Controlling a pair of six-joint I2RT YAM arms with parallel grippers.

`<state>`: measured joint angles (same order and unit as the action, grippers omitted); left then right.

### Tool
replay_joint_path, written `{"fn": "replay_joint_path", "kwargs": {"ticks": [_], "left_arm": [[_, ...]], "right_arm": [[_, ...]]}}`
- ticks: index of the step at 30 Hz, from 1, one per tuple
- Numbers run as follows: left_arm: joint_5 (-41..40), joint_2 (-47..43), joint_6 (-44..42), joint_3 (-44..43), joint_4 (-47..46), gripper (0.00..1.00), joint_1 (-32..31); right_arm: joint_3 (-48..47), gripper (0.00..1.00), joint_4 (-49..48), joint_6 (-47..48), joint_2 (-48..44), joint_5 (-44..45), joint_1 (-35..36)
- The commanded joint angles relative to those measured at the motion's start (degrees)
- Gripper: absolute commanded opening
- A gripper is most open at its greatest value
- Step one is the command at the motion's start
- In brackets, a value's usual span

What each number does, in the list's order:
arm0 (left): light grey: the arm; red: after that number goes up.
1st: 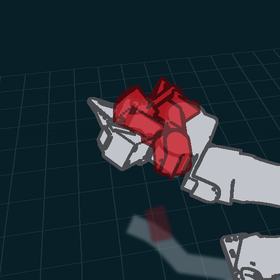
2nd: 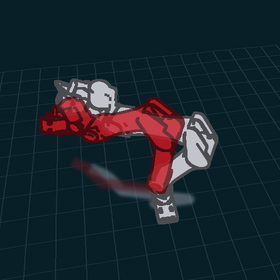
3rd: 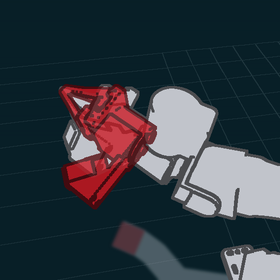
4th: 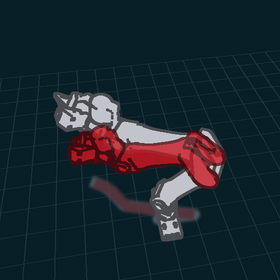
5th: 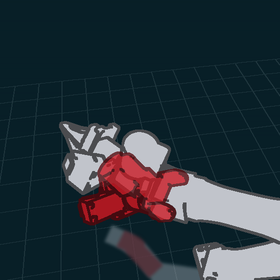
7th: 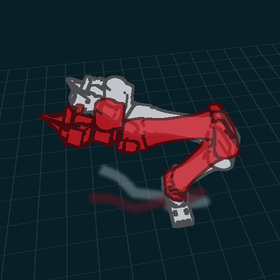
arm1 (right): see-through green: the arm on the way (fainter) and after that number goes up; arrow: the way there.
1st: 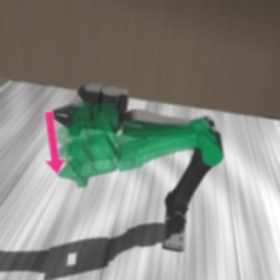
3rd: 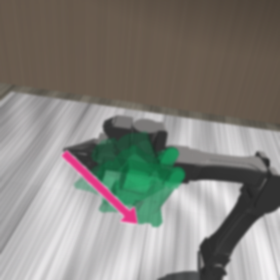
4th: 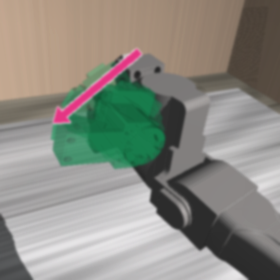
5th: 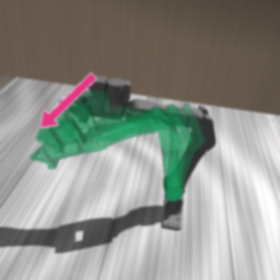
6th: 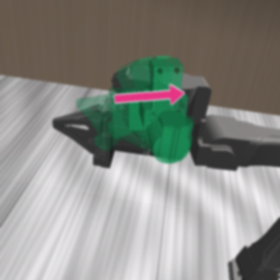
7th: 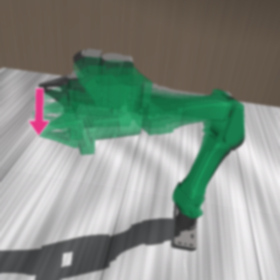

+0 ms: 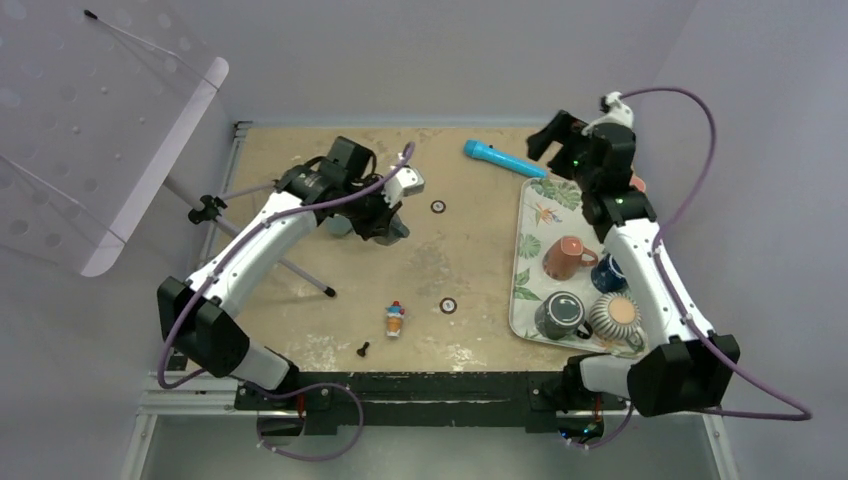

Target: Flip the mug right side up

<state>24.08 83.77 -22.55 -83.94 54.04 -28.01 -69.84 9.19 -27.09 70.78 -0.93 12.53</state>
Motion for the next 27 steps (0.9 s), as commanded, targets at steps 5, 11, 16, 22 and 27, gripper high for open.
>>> {"fn": "replay_joint_path", "kwargs": {"ticks": [5,11,16,22,27], "left_arm": [[-18.6,7.0,-5.2,2.7,-13.0,0.0,-7.7],[-18.9,13.8,-6.6,1.5,-14.4,0.0,-7.6],[-15.8,18.1,-6.8,1.0,-13.2,0.0,-6.6],[-13.1,20.8,-6.3,0.3,-12.3,0.07,-3.4],[-9.6,17.5,-7.4,-0.9,-7.2,0.49,-3.2]], "right_arm": [[3.6,0.9,23.2,-20.7,6.6,16.8,-19.5],[8.0,0.9,20.9,-24.3,6.1,19.1,-21.8],[11.4,0.88,21.3,-29.4,4.8,16.0,-25.6],[12.4,0.88,23.1,-28.9,2.7,15.9,-25.7],[13.8,0.89,26.1,-27.4,2.1,13.6,-25.7]]}}
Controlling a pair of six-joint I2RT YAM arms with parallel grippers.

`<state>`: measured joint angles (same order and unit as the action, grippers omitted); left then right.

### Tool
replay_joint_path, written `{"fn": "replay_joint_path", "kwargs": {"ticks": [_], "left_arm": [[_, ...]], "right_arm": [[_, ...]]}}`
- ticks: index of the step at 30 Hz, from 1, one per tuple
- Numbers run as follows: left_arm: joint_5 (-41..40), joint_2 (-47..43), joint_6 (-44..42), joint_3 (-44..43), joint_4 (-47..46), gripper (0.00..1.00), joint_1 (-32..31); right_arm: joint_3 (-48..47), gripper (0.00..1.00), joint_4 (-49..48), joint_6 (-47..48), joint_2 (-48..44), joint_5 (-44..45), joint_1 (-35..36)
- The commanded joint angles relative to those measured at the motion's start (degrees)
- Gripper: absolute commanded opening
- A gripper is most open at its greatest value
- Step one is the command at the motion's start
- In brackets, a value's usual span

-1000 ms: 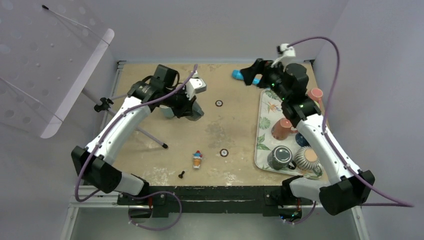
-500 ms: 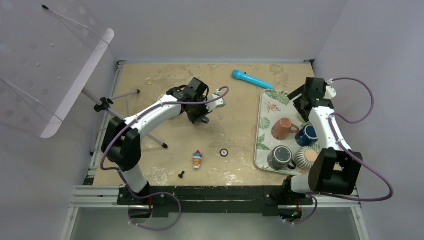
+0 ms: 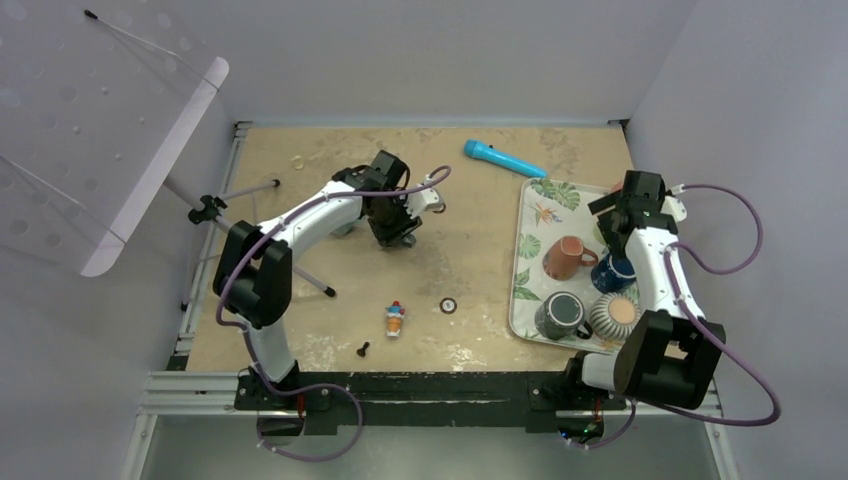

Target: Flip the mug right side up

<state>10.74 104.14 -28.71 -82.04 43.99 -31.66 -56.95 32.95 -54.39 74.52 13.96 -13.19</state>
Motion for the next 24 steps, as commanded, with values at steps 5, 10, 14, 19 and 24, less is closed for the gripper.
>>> {"fn": "replay_joint_path", "kwargs": {"ticks": [5,10,14,19,24], "left_arm": [[6.8,-8.8,-0.4,-5.8,8.4,0.64,0.4],[10.9,-13.2,1.2,-5.9,11.0,0.65,0.5],[12.0,-14.9,1.7,-5.2,11.2,0.66,0.3],[11.1,-15.3,1.7,-5.3,11.6,0.66,0.4],[11.5,-15.6,1.9,-6.3,12.1,0.65,0.4]], "right_arm": [[5.1,0.89,0.5,-1.7,-1.5,-4.4,-0.1],[5.8,0.86,-2.6,-3.6,1.6,-5.5,0.0],[5.9,0.77,-5.9,-3.7,5.8,-10.0,0.0],[7.4,0.62,-9.3,-2.2,6.9,-11.0,0.2],[8.2,0.0,-12.8,-0.4,5.7,-11.7,0.1]]}}
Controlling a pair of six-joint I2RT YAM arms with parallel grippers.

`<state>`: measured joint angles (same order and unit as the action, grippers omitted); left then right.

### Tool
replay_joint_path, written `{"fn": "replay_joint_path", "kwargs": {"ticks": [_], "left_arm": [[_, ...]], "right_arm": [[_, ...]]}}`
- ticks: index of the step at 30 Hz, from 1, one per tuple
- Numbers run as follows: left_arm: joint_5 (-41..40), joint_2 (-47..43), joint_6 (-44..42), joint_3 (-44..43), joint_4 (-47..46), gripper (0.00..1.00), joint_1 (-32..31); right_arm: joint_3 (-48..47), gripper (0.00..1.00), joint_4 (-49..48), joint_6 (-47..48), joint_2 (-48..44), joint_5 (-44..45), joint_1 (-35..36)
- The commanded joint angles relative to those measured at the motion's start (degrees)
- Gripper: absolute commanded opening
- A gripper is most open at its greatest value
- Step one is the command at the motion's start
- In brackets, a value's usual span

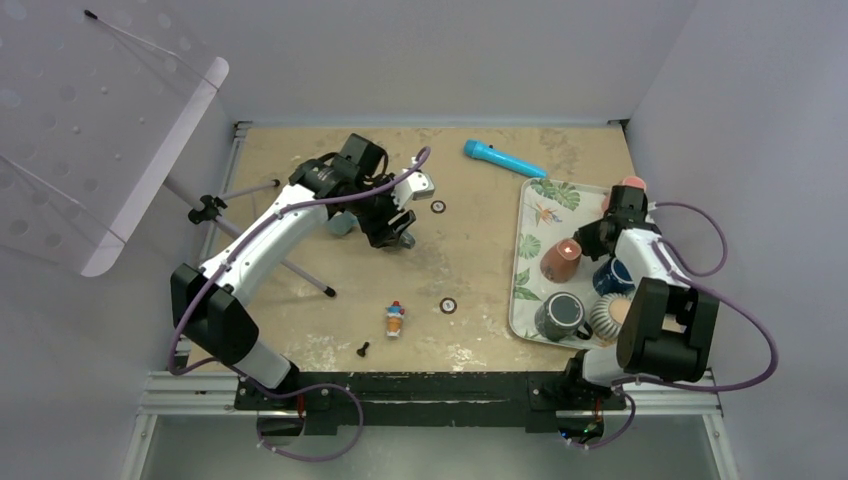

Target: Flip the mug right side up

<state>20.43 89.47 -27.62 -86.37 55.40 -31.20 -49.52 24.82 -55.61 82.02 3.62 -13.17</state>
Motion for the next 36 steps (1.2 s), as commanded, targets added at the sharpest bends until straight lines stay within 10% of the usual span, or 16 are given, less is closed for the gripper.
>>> {"fn": "replay_joint_path", "kwargs": {"ticks": [1,11,17,21,36], "left_arm": [[2.2,-1.2,0.8,-2.1,1.1,0.66,-0.1],[9.3,-4.2,-0.4,-5.7,7.1,0.7,0.2],[22.0,-5.4,2.6,-10.6,11.1,0.99,2.9],[31.3,-6.0,4.5,-16.3,15.3,1.0,4.1],[41.1,-10.9,38.6,-9.4,-15.7,0.9,3.8]], "right_arm": [[0.7,0.0,-5.2,1.4,-1.9,-2.0,0.1],[-0.4,0.0,-21.0,17.3,-10.1,-18.5,7.5],[-3.7,0.0,-31.7,24.4,-20.2,-28.1,16.7],[-7.5,0.0,-35.3,26.0,-22.5,-37.6,23.0],[-6.9,0.0,-63.1,13.4,-25.9,-36.4,42.2]]}}
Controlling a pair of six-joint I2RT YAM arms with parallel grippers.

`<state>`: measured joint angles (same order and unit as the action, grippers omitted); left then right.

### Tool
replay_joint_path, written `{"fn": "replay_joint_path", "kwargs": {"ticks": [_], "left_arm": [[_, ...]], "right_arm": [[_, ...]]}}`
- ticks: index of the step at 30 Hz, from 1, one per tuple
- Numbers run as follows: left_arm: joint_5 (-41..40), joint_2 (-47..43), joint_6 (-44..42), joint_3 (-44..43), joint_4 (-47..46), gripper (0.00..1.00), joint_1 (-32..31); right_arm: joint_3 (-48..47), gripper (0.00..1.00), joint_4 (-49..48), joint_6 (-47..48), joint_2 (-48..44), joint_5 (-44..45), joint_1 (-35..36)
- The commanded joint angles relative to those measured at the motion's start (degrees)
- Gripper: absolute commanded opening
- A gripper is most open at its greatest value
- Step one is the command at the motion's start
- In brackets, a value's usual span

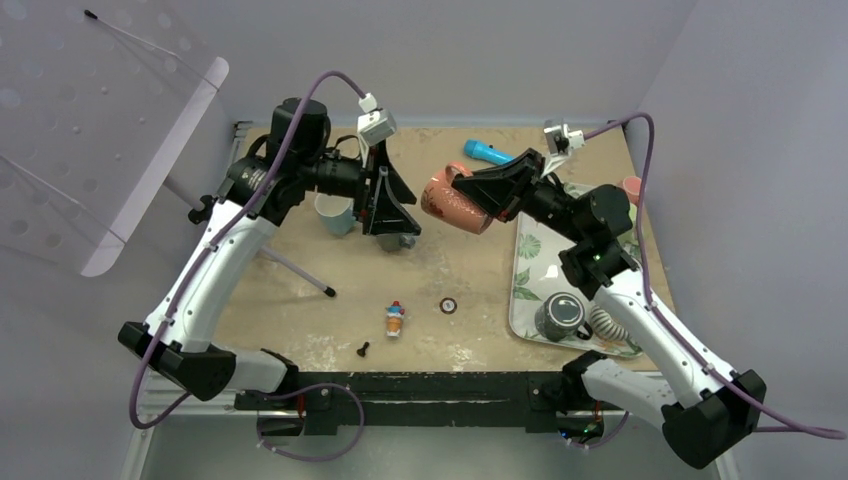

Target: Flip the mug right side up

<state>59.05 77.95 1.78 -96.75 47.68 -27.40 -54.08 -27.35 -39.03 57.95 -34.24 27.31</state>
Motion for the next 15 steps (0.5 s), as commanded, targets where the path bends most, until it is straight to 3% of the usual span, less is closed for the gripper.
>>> {"fn": "replay_joint_path", "kwargs": {"ticks": [1,6,9,12,15], "left_arm": [[3.1,0.7,10.6,1.1,-9.5,0.9,-0.1],[4.9,1.4,11.7,-0.3,-11.2,0.89,-1.5],[7.2,1.7,12.0,-0.4,-11.6,0.77,-1.9],[10.8,1.7,14.6,1.9,-14.6,0.51,-3.4],[12.2,1.0,15.5,3.3,-16.4,0.05,-4.1]], "right_arm": [[-2.3,0.0,-11.4,-3.4,-1.8,1.4,2.2],[-2.5,0.0,-12.6,-3.8,-0.8,0.8,4.0],[-2.8,0.0,-13.5,-4.0,-0.4,0.7,4.6],[-2.8,0.0,-14.3,-4.2,0.2,0.8,4.7],[-3.0,0.0,-13.7,-3.3,1.9,0.7,4.7]]}}
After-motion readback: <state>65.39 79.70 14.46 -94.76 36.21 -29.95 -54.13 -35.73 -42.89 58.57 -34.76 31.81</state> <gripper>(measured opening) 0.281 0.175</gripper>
